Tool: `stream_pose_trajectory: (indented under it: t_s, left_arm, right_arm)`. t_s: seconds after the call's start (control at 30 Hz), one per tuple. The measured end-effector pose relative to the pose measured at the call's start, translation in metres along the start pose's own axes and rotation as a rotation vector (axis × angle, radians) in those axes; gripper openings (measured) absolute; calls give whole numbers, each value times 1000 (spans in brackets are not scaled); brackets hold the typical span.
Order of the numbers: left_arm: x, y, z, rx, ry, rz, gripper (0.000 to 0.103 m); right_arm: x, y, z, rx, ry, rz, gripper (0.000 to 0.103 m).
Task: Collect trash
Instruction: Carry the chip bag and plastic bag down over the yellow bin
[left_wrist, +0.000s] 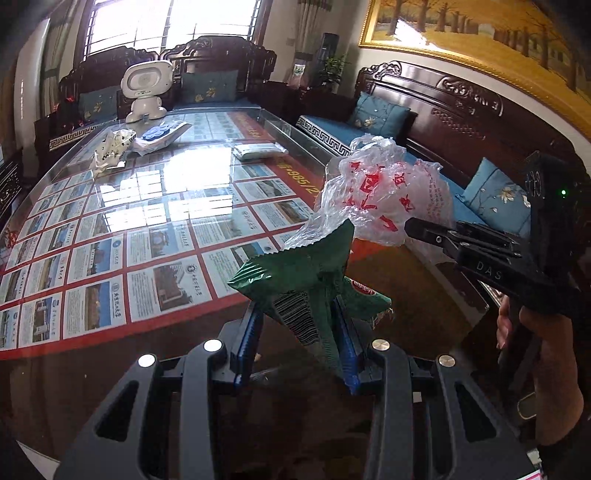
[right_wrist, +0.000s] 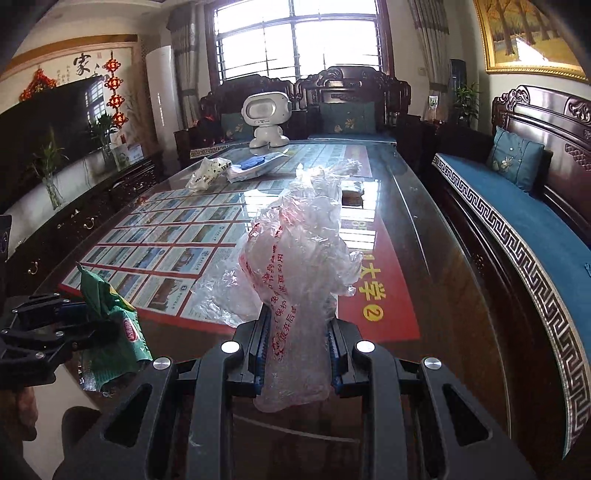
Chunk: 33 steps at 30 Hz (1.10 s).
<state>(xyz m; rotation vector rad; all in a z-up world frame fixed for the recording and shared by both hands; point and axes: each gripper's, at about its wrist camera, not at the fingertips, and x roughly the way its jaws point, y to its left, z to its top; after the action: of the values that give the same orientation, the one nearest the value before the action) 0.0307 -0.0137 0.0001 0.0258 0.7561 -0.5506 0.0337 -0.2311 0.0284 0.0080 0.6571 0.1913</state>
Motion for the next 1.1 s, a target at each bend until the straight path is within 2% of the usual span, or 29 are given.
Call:
stream_pose_trajectory:
  t_s: [0.4, 0.57, 0.83, 1.1]
  left_arm:
    - [-65, -41, -84, 95, 18, -62, 39]
    - [-81, -52, -120, 117, 44, -73, 39]
    - [-64, -52, -174, 104, 182, -91, 39]
    - [-27, -36, -219, 63, 332, -67, 39]
  right_arm:
    - [-108, 9, -76, -3, -81, -1, 26]
    - [-140, 14, -106, -9, -77, 22, 25]
    - [-161, 43, -157, -99, -1, 26, 25]
    - [-163, 55, -192, -136, 92, 55, 26]
